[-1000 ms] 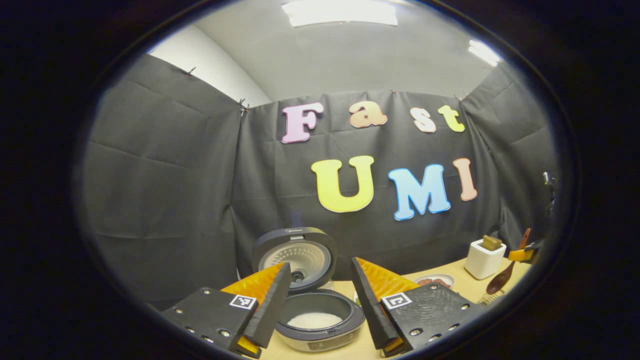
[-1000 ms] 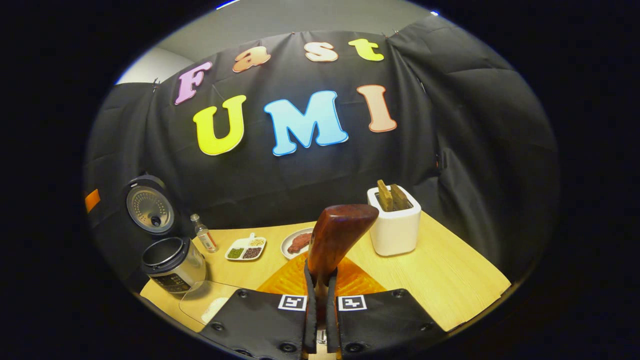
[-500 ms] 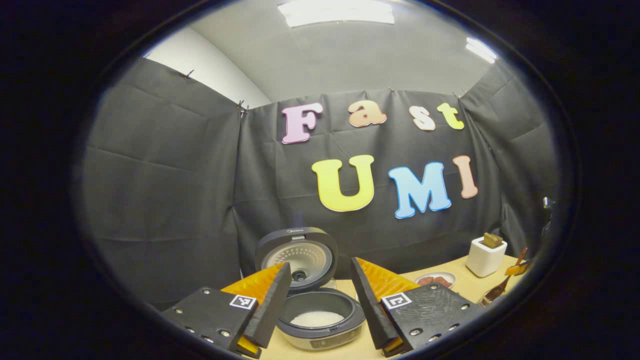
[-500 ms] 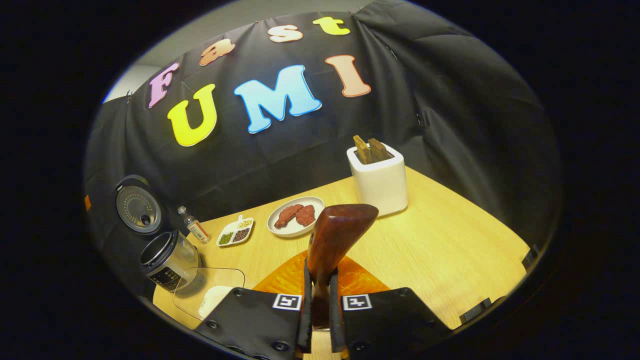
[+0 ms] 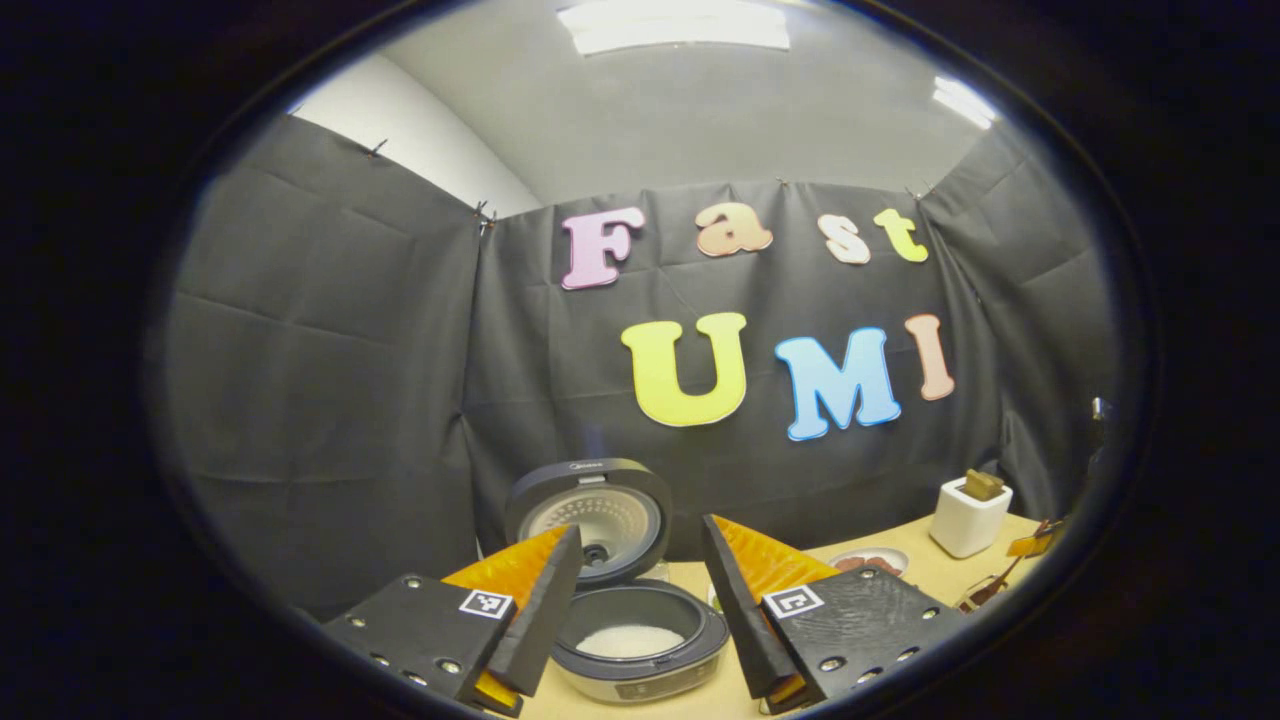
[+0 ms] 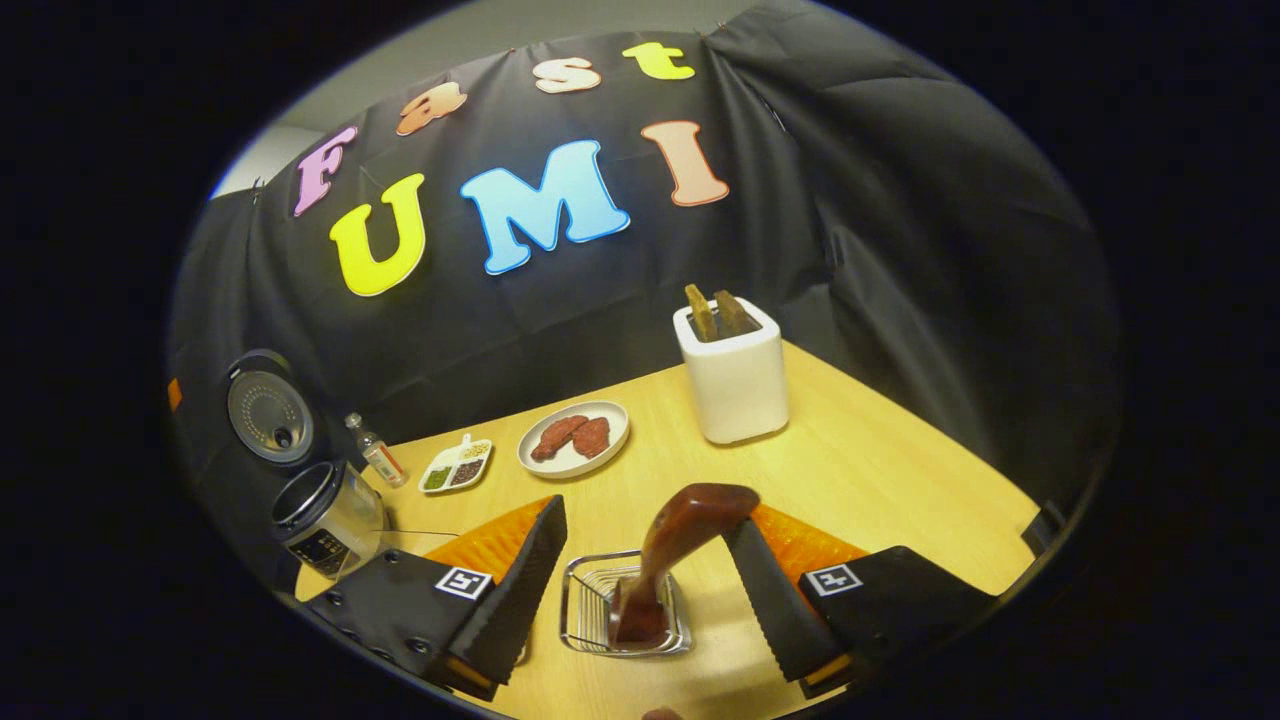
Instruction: Close the left gripper, press the button to open the rice cooker; take a wooden spoon from the chopstick holder with the right hand, scoop a spoonful of rice and pour it into the rice cooker, then put the wooden spoon back into the chopstick holder.
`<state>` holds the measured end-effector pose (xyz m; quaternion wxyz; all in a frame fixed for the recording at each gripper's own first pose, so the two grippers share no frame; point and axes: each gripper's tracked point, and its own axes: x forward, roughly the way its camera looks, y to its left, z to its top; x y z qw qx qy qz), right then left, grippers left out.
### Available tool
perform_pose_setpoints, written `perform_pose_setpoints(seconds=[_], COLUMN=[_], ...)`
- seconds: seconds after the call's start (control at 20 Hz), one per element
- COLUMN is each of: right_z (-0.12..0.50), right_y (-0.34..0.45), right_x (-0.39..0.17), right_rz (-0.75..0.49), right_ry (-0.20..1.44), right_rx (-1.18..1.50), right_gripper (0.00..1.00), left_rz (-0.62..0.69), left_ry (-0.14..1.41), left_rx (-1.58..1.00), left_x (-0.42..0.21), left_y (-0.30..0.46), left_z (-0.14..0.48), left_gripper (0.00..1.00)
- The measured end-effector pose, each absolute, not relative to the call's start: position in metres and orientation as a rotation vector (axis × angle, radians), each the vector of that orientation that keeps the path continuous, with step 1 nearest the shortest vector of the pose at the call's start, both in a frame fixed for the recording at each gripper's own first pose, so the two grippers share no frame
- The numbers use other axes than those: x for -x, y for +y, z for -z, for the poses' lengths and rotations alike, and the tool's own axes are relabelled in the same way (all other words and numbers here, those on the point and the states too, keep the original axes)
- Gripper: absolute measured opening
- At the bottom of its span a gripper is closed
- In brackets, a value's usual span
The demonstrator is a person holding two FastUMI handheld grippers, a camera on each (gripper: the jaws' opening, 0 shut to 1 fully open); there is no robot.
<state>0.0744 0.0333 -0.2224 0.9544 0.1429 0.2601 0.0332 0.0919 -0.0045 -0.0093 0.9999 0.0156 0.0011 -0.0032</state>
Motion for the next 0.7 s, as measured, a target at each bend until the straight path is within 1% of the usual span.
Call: perform_pose_setpoints(seconds=[0.15,0.3,0.5,0.7], right_z=[0.193,0.152,0.100,0.074], right_y=[0.011,0.001,0.007,0.033], right_x=[-0.071,-0.067,-0.065,-0.063], right_rz=[-0.012,0.014,0.023,0.001], right_ry=[0.439,0.344,0.227,0.178], right_rx=[-0.195,-0.114,-0.027,-0.025], right_gripper=[0.98,0.98,0.98,0.98], left_rz=[0.013,0.021,0.016,-0.005], left_ry=[0.000,0.006,0.017,-0.001], left_rx=[-0.044,-0.035,-0.033,-0.038], left_x=[-0.102,-0.122,-0.155,-0.200], left_y=[-0.005,-0.005,0.003,0.021], left_z=[0.006,0.004,-0.004,-0.019], left_gripper=[0.76,0.75,0.75,0.76])
